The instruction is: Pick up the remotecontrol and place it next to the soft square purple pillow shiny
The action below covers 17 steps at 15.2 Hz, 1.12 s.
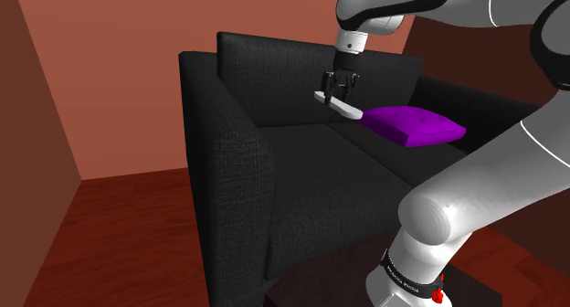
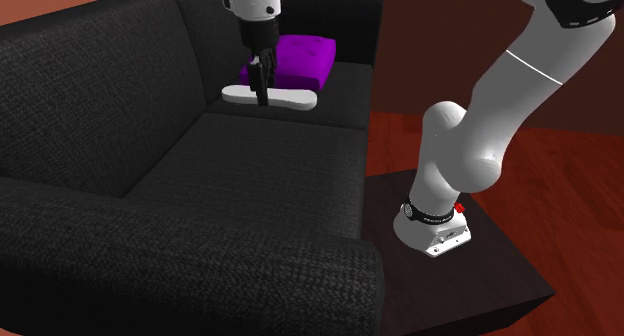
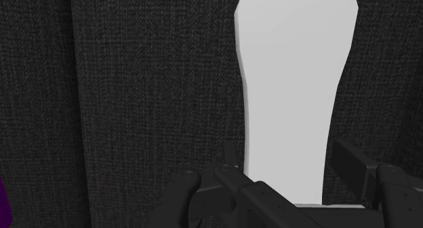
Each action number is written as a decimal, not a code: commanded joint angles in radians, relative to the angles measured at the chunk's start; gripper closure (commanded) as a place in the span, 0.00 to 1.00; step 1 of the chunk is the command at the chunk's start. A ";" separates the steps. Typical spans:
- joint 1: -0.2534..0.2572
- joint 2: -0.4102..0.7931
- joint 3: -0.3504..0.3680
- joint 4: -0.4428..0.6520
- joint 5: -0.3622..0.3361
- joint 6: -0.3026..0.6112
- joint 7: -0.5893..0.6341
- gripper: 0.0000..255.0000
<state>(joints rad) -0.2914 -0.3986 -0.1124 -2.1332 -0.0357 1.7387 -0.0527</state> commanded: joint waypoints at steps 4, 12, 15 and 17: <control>-0.043 0.050 -0.089 0.060 -0.025 -0.006 -0.126 1.00; -0.103 0.194 -0.226 0.209 -0.024 -0.008 -0.329 1.00; -0.127 0.266 -0.275 0.285 -0.006 -0.014 -0.409 1.00; -0.146 0.320 -0.306 0.343 0.012 -0.021 -0.463 1.00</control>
<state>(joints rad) -0.4279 -0.1075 -0.4016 -1.8255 -0.0330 1.7238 -0.4852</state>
